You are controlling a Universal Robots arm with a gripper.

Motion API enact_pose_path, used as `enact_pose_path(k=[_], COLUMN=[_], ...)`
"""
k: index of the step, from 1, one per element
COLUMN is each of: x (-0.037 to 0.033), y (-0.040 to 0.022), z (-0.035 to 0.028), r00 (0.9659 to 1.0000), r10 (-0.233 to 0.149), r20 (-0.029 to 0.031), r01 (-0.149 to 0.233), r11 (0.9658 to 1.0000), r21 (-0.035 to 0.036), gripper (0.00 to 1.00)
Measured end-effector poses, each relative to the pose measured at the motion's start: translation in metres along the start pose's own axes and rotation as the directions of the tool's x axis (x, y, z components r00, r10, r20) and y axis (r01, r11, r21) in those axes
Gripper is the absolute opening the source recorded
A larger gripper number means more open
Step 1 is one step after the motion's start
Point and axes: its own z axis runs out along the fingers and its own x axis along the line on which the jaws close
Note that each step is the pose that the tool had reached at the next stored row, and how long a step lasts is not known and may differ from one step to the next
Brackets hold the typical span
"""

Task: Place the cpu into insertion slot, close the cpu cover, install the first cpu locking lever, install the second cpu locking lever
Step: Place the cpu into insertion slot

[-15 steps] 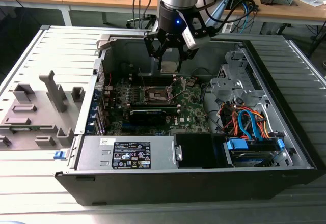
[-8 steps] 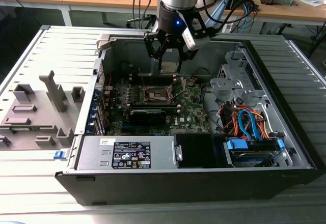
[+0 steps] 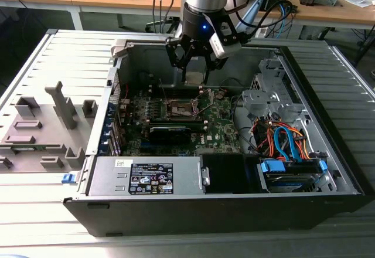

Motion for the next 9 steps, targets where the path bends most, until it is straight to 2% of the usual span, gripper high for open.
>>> enact_pose_path(k=[6,9], x=[0.0000,-0.0001], y=[0.0000,0.0000], z=[0.0009,0.0033], r00=[1.0000,1.0000], r10=[0.000,0.000], r20=[0.0000,0.0000], r01=[0.000,0.000], r11=[1.0000,1.0000], r21=[0.0004,0.0019], gripper=[0.55,0.55])
